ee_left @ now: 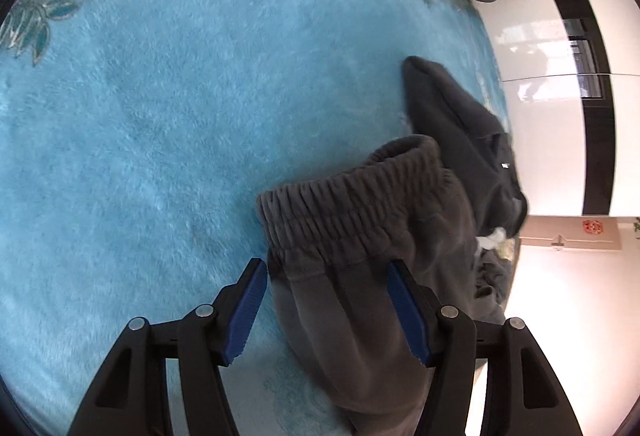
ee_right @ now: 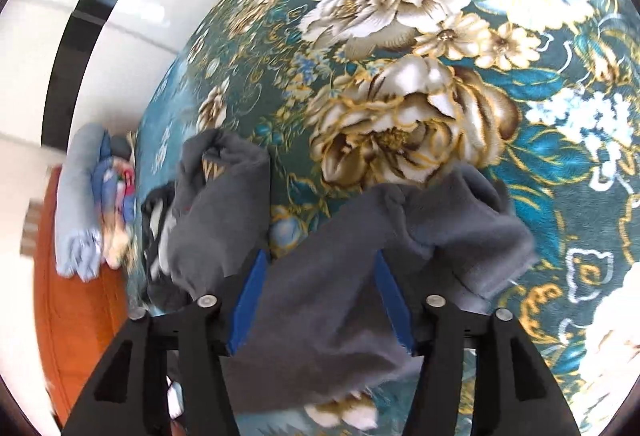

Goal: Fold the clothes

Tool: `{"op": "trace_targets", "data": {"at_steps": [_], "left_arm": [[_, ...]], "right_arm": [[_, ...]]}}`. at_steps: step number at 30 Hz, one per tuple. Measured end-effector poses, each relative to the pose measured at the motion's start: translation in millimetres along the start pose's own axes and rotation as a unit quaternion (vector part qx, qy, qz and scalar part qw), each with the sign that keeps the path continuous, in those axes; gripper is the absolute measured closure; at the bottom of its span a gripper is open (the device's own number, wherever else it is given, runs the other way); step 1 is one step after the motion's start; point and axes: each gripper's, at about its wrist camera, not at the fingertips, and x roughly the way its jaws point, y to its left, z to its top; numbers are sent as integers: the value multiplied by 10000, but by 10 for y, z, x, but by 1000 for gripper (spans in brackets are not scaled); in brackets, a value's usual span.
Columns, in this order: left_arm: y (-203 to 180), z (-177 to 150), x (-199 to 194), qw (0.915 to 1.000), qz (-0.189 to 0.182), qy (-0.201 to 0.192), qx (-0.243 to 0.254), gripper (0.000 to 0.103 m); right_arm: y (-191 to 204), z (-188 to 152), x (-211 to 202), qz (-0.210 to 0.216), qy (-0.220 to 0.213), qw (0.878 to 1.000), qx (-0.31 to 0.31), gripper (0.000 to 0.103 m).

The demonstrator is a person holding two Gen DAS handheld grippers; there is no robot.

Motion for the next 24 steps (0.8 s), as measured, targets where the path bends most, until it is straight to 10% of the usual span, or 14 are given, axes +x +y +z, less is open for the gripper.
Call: {"op": "trace_targets", "data": {"at_steps": [9, 24], "left_arm": [[-184, 55, 234, 9970, 434, -234, 598, 37], [7, 103, 269, 9994, -242, -187, -159, 41]], "right_arm": [[-839, -537, 19, -391, 266, 9958, 779, 42], [-896, -551, 402, 578, -353, 9911, 1145, 29]]}}
